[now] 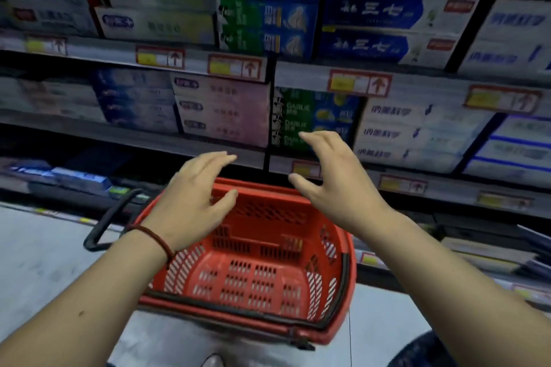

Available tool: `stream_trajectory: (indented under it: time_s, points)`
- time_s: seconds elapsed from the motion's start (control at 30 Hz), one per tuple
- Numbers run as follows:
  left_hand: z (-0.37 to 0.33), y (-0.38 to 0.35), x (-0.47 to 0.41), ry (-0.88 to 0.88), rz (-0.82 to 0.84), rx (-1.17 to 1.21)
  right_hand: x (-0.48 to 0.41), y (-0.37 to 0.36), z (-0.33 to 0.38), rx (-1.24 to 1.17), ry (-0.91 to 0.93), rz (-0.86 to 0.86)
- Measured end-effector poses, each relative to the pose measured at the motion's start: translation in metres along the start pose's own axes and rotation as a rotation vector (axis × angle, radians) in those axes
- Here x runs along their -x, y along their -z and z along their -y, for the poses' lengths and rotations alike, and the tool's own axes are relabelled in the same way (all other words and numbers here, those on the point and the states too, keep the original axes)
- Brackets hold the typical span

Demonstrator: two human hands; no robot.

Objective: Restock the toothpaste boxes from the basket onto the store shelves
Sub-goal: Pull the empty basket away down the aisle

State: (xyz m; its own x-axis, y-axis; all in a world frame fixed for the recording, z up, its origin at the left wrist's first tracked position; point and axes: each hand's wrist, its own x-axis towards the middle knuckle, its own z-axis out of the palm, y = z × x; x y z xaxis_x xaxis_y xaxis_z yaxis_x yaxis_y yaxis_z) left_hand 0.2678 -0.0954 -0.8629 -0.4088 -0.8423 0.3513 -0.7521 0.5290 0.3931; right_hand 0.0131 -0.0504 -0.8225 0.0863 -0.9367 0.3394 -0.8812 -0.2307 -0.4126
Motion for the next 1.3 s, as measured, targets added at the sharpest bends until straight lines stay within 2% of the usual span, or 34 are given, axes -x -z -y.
stream_trajectory:
  time_s: [0.27,0.4,0.53,0.67,0.8,1.07,1.3]
  points:
    - [0.038,-0.042,0.021,0.145,0.22,-0.085,0.045,-0.055,-0.04,-0.03,-0.157,0.158]
    - [0.067,-0.046,0.021,0.341,0.345,-0.178,0.058,-0.07,-0.063,0.046,-0.216,0.267]
    - [0.094,-0.048,0.024,0.604,0.495,-0.487,0.072,-0.084,-0.091,0.205,-0.293,0.371]
    - [0.113,-0.053,0.028,0.815,0.585,-0.439,0.091,-0.093,-0.11,0.286,-0.418,0.475]
    - [0.115,-0.062,0.029,0.819,0.63,-0.444,0.097,-0.095,-0.111,0.227,-0.515,0.495]
    - [0.108,-0.079,0.027,0.77,0.47,-0.408,0.112,-0.078,-0.122,0.243,-0.638,0.56]
    - [0.083,-0.093,0.018,0.652,0.442,-0.356,0.152,-0.049,-0.152,0.19,-0.805,0.433]
